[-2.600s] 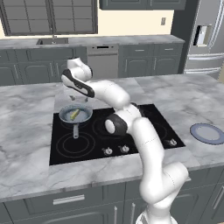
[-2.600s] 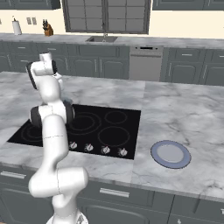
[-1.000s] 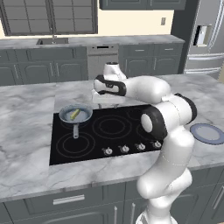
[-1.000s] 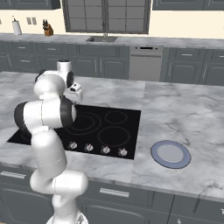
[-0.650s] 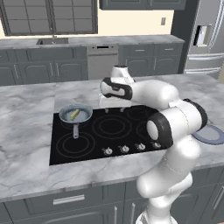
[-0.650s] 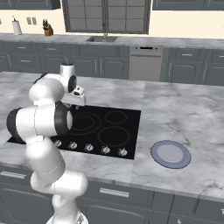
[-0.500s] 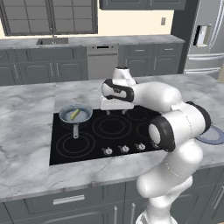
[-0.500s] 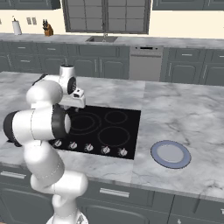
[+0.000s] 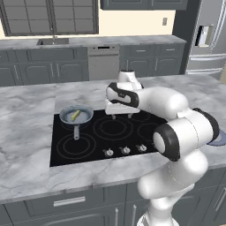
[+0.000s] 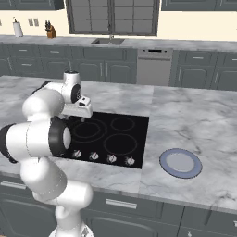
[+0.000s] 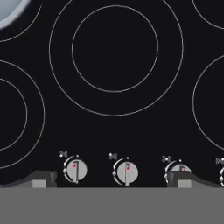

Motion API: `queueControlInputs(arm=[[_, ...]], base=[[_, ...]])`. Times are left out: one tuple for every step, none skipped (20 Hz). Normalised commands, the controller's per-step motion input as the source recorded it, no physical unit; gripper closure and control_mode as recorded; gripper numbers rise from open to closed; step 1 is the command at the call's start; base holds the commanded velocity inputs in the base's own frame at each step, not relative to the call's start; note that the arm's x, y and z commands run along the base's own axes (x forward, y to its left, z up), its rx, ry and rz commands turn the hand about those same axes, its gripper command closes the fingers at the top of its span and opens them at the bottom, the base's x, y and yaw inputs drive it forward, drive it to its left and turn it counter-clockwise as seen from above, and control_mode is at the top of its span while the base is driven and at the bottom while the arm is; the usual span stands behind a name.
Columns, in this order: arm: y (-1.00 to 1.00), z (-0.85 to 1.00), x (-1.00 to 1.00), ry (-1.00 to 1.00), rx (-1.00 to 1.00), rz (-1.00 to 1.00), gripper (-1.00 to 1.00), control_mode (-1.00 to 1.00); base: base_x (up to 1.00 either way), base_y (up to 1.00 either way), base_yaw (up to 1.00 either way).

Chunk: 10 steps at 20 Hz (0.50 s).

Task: Pick up the butter stick and place it in the pan. Then turn on the burner for the pan.

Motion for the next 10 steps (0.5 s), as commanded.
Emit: queueControlInputs(arm=[[-0.21,0.0,-0.08,0.01,-0.01,0.0,-1.0,-1.0],[-0.12,0.0,-0.15,0.06,0.0,0.0,-1.0,-1.0],[-0.01,0.0,-0.18,0.08,0.0,0.0,-1.0,-1.0],[0.0,0.0,-0.25,0.1,0.0,0.0,-1.0,-1.0],[-0.01,0.0,-0.29,0.09,0.0,0.0,-1.0,-1.0],[-0.01,0.0,-0.31,0.09,0.0,0.0,-1.0,-1.0],[0.0,0.0,-0.39,0.09,0.0,0.0,-1.0,-1.0],[-0.04,-0.04,-0.41,0.07,0.0,0.0,-1.0,-1.0],[-0.13,-0.18,-0.36,0.01,0.0,0.0,-1.0,-1.0],[-0.13,-0.14,-0.32,0.02,0.0,0.0,-1.0,-1.0]], base=[[0.0,0.0,0.0],[0.0,0.0,0.0],[0.0,0.0,0.0],[0.0,0.0,0.0],[0.0,0.0,0.0],[0.0,0.0,0.0],[0.0,0.0,0.0],[0.0,0.0,0.0],[0.0,0.0,0.0],[0.0,0.0,0.0]])
